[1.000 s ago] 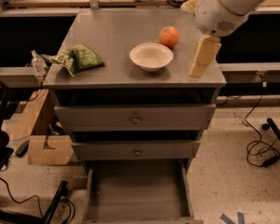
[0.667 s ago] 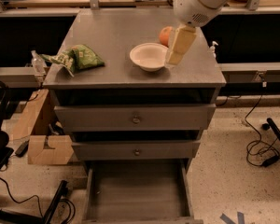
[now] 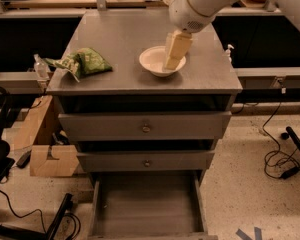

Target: Place green jalapeno chip bag into bottom drawer

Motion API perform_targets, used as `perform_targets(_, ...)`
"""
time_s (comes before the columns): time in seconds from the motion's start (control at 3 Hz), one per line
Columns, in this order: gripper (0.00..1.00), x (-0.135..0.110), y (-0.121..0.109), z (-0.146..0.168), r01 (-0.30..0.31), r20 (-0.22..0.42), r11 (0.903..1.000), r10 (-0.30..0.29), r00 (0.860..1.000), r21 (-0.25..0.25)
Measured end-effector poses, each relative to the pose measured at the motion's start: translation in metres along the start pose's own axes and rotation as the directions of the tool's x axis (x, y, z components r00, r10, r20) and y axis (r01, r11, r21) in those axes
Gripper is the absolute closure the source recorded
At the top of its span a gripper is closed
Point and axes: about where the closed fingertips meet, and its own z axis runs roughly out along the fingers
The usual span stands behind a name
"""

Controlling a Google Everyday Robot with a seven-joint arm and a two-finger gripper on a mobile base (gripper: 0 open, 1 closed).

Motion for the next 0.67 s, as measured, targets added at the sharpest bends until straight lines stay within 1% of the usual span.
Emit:
perform_targets(0.33, 0.00, -0.023, -0.025, 0.055, 0.049, 0.053, 0.9987, -0.050, 0.997, 0.016)
perform_targets(0.67, 0.00, -0.052, -0.047, 0.110, 0.061, 0.152, 0.9971, -0.067, 0.986, 0.046)
